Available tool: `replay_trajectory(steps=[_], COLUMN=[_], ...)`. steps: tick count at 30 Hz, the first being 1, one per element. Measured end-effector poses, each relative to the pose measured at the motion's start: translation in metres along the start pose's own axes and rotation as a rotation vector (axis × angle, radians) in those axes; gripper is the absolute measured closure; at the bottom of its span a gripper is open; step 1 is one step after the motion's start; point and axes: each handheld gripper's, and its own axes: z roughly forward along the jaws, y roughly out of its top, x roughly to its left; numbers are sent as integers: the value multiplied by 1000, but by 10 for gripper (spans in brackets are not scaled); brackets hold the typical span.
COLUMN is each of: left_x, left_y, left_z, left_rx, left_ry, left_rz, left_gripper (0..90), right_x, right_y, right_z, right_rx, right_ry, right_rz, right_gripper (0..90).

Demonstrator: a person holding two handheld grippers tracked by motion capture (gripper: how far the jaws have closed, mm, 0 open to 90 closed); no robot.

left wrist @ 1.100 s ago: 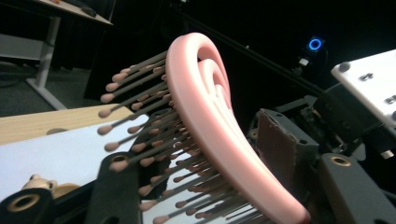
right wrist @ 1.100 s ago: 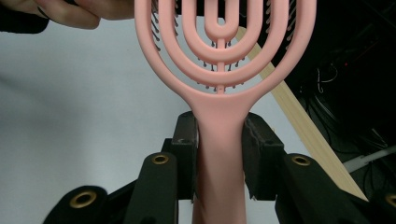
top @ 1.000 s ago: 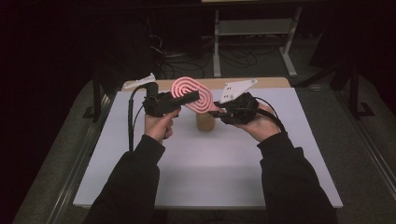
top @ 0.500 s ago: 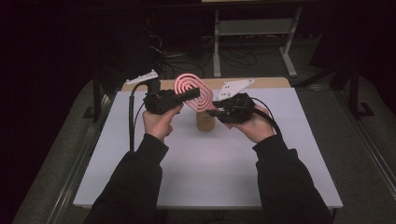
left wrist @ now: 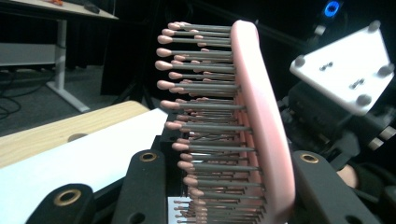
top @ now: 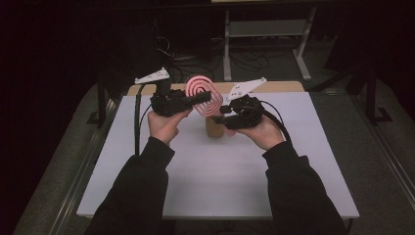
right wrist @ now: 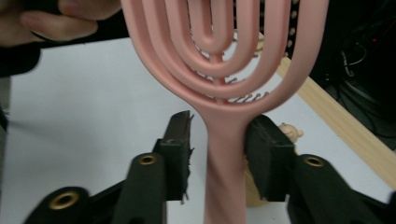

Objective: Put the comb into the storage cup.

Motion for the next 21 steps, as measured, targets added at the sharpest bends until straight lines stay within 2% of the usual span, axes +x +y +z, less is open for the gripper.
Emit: replay_trajectory(steps=[2, 5, 8, 9, 11, 13, 15, 17, 21], left_x=[1, 2, 3, 3, 4, 5, 6, 7, 7], left_y=[1, 2, 3, 4, 5, 6, 7, 8, 11], left_z=[0, -1, -2, -2, -3, -3, -3, -4, -4], left_rx=[9, 16, 25, 25, 24, 30, 35, 33, 39], left_ry=[-14, -23, -18, -20, -22, -18, -10, -8, -25], left_rz=[6, 1, 9, 12, 18, 29, 39, 44, 65], left_gripper=[628, 628, 628, 628, 628, 628, 628, 628, 628], right_x=[-1, -5, -10, -12, -13, -15, -16, -18, -20], right_y=[1, -1, -3, -3, -5, -7, -10, -12, -17], right_z=[0, -1, -2, -2, -3, -4, -5, -8, -12], right_rx=[6, 5, 3, 14, 24, 41, 53, 39, 30], right_ry=[-2, 20, -2, 3, 12, 6, 9, 10, 1], right_rz=[11, 65, 107, 139, 155, 173, 180, 182, 195], right_gripper=[435, 317, 166, 130, 98, 6, 0, 0, 0])
